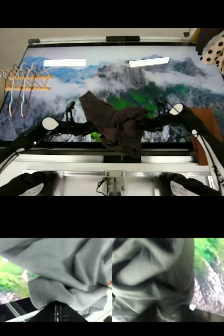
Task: Fold the shirts.
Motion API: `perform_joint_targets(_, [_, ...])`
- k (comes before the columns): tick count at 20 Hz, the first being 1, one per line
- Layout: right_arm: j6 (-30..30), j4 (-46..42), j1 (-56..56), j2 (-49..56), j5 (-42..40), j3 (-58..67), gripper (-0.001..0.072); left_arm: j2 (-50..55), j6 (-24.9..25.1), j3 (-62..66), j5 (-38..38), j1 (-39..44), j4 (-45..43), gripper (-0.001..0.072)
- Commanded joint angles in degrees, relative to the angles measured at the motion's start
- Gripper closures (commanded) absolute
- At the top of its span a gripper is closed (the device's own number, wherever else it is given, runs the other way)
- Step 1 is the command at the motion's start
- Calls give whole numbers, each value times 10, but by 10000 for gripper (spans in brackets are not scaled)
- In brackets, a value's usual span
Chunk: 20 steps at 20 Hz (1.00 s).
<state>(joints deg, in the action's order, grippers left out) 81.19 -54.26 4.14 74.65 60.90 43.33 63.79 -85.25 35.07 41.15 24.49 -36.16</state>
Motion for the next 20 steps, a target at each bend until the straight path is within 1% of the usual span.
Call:
perform_joint_targets(1, [-26, 48, 0, 19, -13, 6, 633, -28, 60, 33, 2, -22, 1, 673])
perform_joint_targets(2, [-69, 46, 0, 7, 9, 26, 634, -38, 84, 63, 3, -40, 1, 674])
perform_joint_targets(3, [-94, 36, 0, -10, 37, 56, 634, -49, 104, 101, 5, -59, 1, 674])
perform_joint_targets(5, [-102, -27, 0, -66, 84, 156, 634, -80, 145, 222, 19, -110, 1, 674])
perform_joint_targets(6, [-101, -74, 0, -103, 94, 225, 634, -96, 172, 294, 25, -133, -1, 674])
perform_joint_targets(7, [-101, -118, 0, -141, 90, 303, 634, -113, 198, 382, 28, -154, -16, 674])
perform_joint_targets(8, [-99, -153, 0, -173, 71, 379, 634, -127, 200, 468, 28, -170, -45, 674])
perform_joint_targets(9, [-94, -175, 0, -202, 44, 454, 634, -139, 197, 559, 28, -187, -77, 674])
perform_joint_targets(11, [-79, -179, 0, -249, -13, 595, 634, -153, 155, 713, 29, -219, -127, 675])
perform_joint_targets(13, [-20, -145, 0, -286, -59, 679, 634, -169, 128, 803, 42, -237, -179, 674])
perform_joint_targets(14, [-7, -132, 0, -304, -76, 698, 634, -181, 111, 821, 60, -241, -221, 674])
perform_joint_targets(15, [-7, -121, 0, -325, -85, 705, 634, -197, 90, 821, 80, -243, -266, 674])
perform_joint_targets(16, [-6, -130, 0, -343, -85, 705, 634, -212, 65, 821, 114, -242, -328, 674])
perform_joint_targets(18, [28, -172, 0, -363, -68, 705, 634, -231, 13, 821, 183, -242, -428, 674])
perform_joint_targets(19, [42, -200, 0, -365, -52, 705, 634, -234, 0, 821, 212, -242, -454, 674])
perform_joint_targets(20, [45, -221, 0, -363, -33, 705, 634, -233, -1, 821, 239, -242, -469, 674])
